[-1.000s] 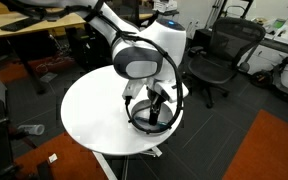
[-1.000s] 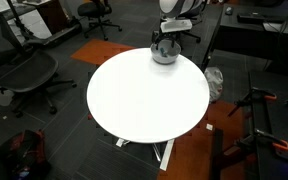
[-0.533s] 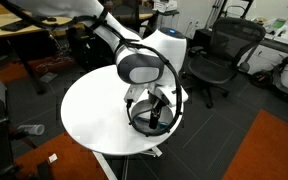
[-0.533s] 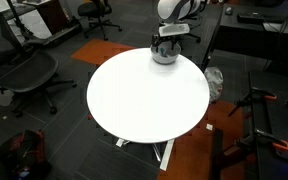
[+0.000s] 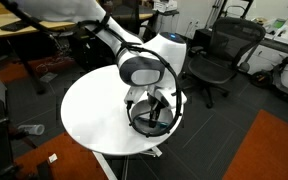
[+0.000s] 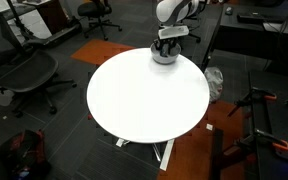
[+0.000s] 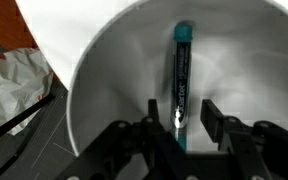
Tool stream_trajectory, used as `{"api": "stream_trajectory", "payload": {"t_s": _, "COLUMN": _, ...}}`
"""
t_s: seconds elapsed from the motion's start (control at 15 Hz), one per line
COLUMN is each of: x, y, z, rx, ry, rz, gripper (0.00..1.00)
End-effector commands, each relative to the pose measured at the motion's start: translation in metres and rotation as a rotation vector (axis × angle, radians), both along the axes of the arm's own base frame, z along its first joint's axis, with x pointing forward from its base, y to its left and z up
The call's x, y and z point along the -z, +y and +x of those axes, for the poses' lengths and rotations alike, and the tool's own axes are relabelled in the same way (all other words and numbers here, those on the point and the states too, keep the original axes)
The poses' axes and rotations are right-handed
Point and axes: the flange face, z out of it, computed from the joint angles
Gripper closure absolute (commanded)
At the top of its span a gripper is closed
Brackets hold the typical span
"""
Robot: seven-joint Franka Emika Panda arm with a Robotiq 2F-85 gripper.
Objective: Take the marker from the white bowl and put it on the table then put it in the white bowl then put it on the table
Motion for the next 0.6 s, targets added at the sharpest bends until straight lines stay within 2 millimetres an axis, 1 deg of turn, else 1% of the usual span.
{"api": "stream_trajectory", "payload": {"t_s": 0.0, "x": -0.002, "y": -0.001, "z": 0.005, "rx": 0.021, "ry": 0.028, "rz": -0.008, "gripper": 0.8}}
{"api": "stream_trajectory", "payload": {"t_s": 0.13, "x": -0.001, "y": 0.0, "z": 0.006, "rx": 0.018, "ry": 0.033, "rz": -0.008, "gripper": 0.95}}
{"api": "stream_trajectory", "payload": {"t_s": 0.2, "x": -0.001, "y": 0.0, "z": 0.006, "rx": 0.015, "ry": 0.035, "rz": -0.007, "gripper": 1.0}}
{"api": "stream_trajectory", "payload": {"t_s": 0.33, "x": -0.015, "y": 0.001, "z": 0.003, "rx": 0.011, "ry": 0.017, "rz": -0.018, "gripper": 0.95}}
{"api": "stream_trajectory", "payload": {"t_s": 0.47, "x": -0.033, "y": 0.002, "z": 0.001, "rx": -0.002, "ry": -0.007, "rz": -0.03, "gripper": 0.95}}
{"api": "stream_trajectory", "payload": {"t_s": 0.53, "x": -0.045, "y": 0.003, "z": -0.001, "rx": -0.01, "ry": -0.019, "rz": -0.039, "gripper": 0.95}}
